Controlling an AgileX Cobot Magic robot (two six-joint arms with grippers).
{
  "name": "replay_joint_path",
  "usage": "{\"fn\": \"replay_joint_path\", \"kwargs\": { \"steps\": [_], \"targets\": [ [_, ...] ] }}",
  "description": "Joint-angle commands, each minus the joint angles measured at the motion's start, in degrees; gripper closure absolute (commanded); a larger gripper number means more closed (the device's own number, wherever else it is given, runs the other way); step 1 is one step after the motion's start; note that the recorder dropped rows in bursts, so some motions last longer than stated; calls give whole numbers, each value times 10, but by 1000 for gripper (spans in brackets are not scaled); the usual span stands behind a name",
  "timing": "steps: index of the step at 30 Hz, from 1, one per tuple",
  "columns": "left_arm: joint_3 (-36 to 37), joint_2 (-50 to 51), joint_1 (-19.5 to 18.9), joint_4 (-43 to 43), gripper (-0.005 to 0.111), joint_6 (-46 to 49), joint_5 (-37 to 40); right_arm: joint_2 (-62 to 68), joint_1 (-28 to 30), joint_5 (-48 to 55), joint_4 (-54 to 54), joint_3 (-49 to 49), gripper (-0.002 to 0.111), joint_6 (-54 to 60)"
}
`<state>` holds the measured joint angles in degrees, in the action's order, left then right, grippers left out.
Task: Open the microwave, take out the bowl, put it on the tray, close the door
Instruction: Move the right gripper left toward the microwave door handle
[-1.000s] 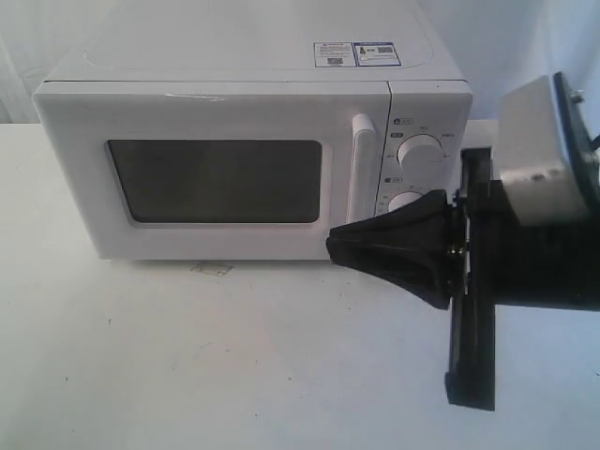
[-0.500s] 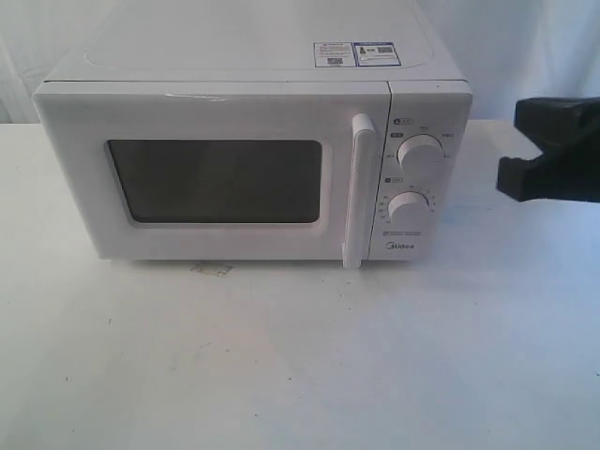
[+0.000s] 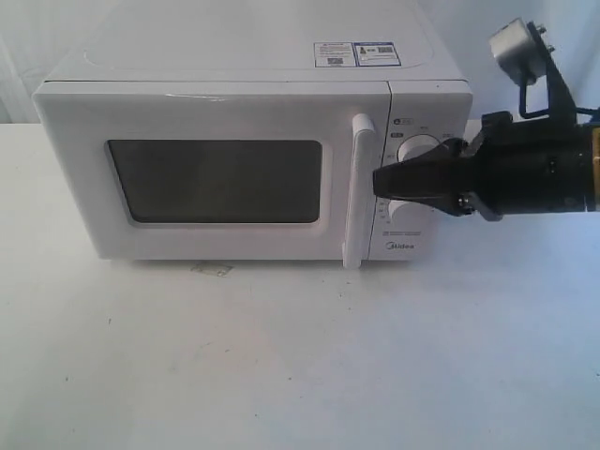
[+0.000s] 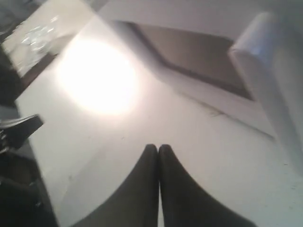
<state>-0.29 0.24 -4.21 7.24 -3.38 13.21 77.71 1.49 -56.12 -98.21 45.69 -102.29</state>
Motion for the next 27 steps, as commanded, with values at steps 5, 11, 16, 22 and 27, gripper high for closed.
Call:
{"fn": "replay_joint_path", "kwargs": {
  "steps": [5, 11, 16, 22, 27],
  "targets": [
    [3, -2, 3, 5, 107, -3, 1, 59, 31, -138, -17, 8, 108, 267],
    [3, -2, 3, 5, 107, -3, 1, 59, 31, 37, -17, 8, 105, 268],
    [3, -2, 3, 5, 107, -3, 1, 59, 26, 48, 7, 8, 53, 342],
    [3, -2, 3, 5, 107, -3, 1, 59, -15, 66, 98, 8, 46, 468],
    [3, -2, 3, 5, 107, -3, 1, 59, -15, 124, 115, 8, 46, 468]
  ]
}}
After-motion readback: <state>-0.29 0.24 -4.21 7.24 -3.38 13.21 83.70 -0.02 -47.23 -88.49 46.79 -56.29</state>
